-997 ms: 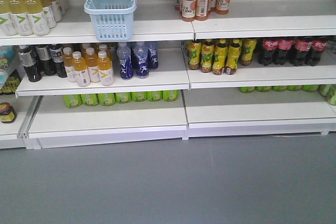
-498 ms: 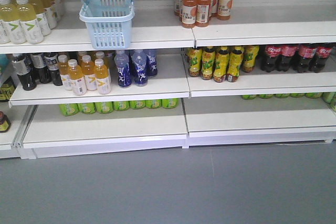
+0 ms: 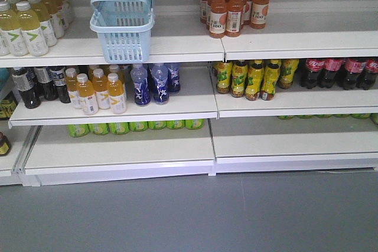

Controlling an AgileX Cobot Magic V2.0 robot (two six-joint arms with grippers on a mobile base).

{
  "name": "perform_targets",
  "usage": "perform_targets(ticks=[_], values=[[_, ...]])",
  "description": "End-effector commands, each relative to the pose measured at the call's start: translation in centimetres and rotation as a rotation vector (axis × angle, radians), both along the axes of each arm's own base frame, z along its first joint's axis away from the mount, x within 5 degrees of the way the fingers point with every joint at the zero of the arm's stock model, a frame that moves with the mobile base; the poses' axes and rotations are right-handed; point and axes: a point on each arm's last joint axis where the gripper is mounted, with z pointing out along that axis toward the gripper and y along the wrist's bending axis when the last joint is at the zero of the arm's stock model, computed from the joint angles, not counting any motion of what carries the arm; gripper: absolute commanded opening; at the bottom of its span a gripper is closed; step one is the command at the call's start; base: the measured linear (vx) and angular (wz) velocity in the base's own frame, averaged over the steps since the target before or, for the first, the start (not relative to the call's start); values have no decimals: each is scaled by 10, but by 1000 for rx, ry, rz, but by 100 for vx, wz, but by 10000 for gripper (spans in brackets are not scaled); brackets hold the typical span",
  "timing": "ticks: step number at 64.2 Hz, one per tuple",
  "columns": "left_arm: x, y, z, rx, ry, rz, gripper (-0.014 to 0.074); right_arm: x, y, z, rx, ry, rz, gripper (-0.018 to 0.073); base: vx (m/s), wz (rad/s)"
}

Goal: Place coke in basket with both arms
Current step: 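Drive the base toward the shelf holding the light-blue basket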

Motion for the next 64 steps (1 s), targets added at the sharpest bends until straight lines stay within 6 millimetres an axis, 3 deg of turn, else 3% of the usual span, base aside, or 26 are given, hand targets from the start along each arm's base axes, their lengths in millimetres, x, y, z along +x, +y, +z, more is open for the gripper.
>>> perform_targets(ticks=[1,64], values=[[-1,0,3,-10,-80,-5,-6,-1,0,2,-14,-70,-1,-9,8,3],[-1,0,3,-10,-80,-5,-6,-1,0,2,-14,-70,-1,-9,9,2]])
